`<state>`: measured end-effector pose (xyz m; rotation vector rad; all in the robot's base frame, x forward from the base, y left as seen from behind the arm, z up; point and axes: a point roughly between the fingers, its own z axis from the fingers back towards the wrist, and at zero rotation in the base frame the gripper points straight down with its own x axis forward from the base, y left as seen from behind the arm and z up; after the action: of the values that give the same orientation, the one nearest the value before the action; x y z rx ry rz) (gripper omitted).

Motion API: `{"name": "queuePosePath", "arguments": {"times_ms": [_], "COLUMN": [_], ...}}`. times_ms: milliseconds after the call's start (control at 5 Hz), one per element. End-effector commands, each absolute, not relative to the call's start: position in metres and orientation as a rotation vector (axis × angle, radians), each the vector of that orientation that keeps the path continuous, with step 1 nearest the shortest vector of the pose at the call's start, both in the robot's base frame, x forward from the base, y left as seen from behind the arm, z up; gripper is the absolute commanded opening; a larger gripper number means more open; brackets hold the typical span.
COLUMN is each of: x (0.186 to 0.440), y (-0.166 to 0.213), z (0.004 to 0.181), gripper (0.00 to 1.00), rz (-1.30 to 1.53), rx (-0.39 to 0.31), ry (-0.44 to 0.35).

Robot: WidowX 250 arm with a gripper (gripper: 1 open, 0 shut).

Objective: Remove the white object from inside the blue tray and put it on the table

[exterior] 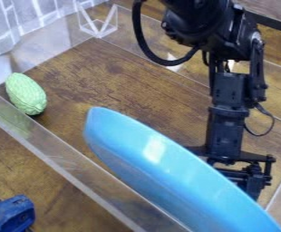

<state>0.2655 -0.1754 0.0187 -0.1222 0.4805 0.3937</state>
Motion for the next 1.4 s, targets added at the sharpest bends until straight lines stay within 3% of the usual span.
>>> {"name": "queuePosePath", "arguments": {"times_ms": [0,600,1200], "x": [0.269,0.288,0.280], "y": [-0.181,-0.175,-0.155], "z": [0.037,0.030,0.029], "gripper": [1.00,1.00,1.00], "rz": [0.287,0.309,0.219], "rx": [-0.123,-0.107,-0.058], "ry": [0.446,0.469,0.489]}}
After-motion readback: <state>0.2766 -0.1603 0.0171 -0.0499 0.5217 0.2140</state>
